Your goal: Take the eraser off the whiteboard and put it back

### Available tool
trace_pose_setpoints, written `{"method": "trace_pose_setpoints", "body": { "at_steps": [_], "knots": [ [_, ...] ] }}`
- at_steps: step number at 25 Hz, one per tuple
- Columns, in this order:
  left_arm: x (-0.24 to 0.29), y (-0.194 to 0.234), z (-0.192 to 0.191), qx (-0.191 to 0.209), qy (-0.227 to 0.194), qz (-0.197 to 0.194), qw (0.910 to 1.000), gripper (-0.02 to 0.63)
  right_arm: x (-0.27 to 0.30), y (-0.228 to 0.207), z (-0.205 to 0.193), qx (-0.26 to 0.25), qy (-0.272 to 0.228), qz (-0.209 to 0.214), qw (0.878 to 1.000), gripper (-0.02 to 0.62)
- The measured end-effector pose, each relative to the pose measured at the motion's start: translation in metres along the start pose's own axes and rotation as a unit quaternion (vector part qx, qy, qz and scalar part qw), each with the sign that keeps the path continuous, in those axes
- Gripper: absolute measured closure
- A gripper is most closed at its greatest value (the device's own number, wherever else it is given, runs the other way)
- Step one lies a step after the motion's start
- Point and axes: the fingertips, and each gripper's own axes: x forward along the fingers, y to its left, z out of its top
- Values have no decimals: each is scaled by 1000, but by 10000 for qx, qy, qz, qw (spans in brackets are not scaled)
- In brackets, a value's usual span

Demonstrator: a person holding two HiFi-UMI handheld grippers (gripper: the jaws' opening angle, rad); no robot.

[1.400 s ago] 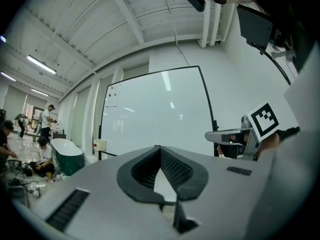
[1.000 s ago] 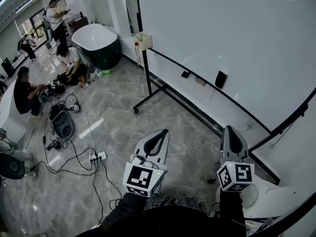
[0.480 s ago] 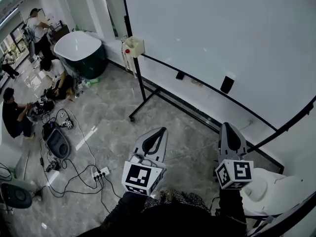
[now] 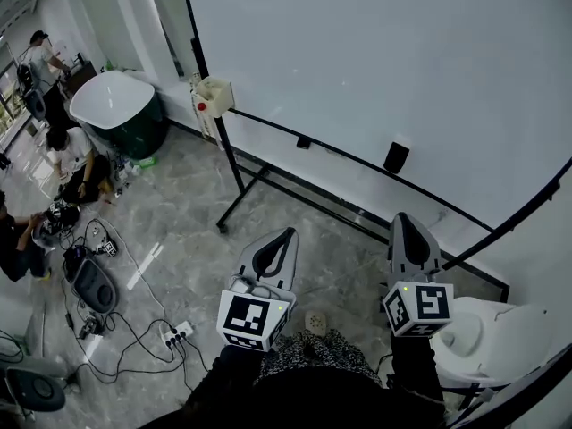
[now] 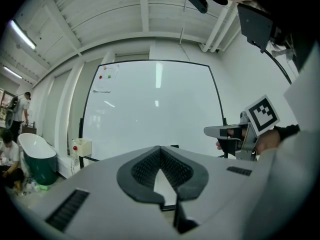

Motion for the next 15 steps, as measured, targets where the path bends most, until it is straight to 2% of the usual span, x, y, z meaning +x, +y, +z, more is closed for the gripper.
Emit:
{"method": "trace_pose_setpoints", "body": {
  "at_steps": [10,15],
  "knots": [
    [101,12,10,147,-127,-276,9994,600,76,-55,0,53,-186,-138,9997,586],
    [157,16,17,183,-129,-395,9990,601,113,-84,-8,133,-87,-140,9998,586]
  ]
}}
